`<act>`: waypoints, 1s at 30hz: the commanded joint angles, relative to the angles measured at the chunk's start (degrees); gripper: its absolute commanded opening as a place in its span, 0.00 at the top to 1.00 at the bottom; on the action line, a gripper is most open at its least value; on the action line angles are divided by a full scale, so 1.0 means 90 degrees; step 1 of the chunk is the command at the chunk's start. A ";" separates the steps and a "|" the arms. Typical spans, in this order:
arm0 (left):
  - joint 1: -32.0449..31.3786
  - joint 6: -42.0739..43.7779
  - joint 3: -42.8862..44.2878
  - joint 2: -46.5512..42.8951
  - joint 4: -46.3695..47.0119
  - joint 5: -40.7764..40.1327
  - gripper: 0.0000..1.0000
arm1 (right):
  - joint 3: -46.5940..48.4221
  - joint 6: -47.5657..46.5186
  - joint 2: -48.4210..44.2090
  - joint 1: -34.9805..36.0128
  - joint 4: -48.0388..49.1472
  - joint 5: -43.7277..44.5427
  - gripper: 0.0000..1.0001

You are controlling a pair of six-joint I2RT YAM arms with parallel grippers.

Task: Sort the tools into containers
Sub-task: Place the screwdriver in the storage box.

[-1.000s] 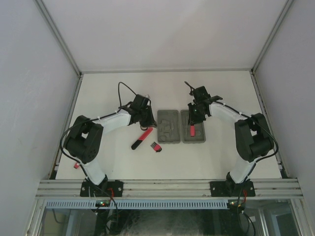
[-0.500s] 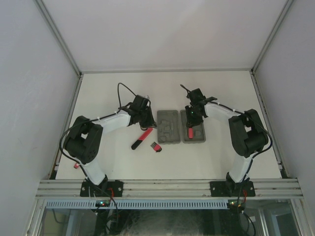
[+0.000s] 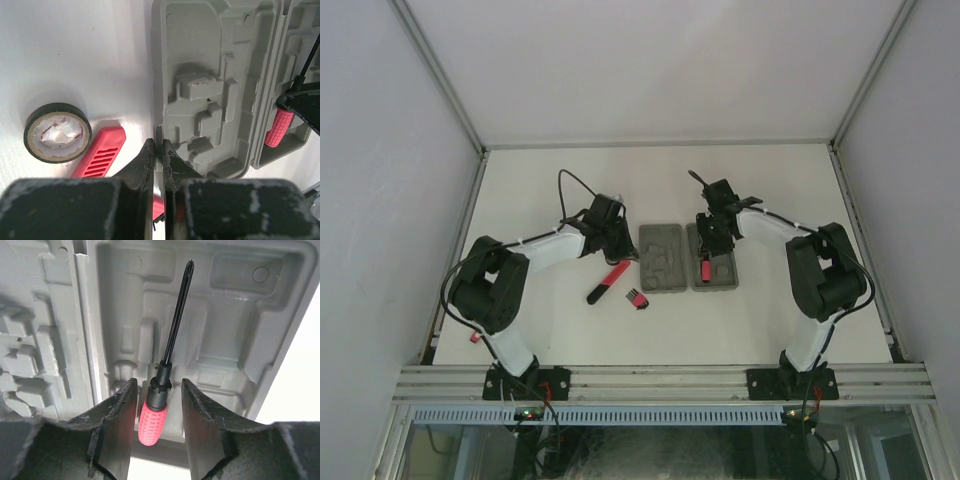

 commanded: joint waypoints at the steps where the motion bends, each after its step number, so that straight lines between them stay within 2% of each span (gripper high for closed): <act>1: -0.0039 -0.0091 -0.0052 -0.0307 0.0220 0.0021 1.00 | -0.0007 0.0053 -0.0674 -0.0090 0.0310 0.0023 0.57; 6: -0.0044 -0.0050 -0.0042 -0.0316 0.0205 0.0014 1.00 | -0.0238 -0.0031 -0.1451 -0.0206 0.0643 -0.0139 0.47; 16: -0.0039 -0.0060 -0.0070 -0.0353 0.0249 -0.0001 1.00 | -0.1290 0.0370 -0.3064 -0.0805 0.2047 -0.0700 0.36; 21: -0.0039 -0.0050 -0.0086 -0.0431 0.0278 -0.0032 0.97 | -0.1957 0.0638 -0.3514 -0.1187 0.2692 -0.1010 0.14; 23: -0.0044 -0.0051 -0.0077 -0.0443 0.0279 -0.0045 0.97 | -0.1989 0.0645 -0.3480 -0.1273 0.2673 -0.1142 0.11; 26: -0.0042 -0.0062 -0.0067 -0.0407 0.0288 -0.0002 0.97 | -0.1981 0.0622 -0.3376 -0.1304 0.2560 -0.1179 0.12; 30: -0.0045 -0.0041 -0.0076 -0.0391 0.0280 0.0009 0.92 | -0.1829 0.0666 -0.2986 -0.1303 0.2198 -0.1162 0.24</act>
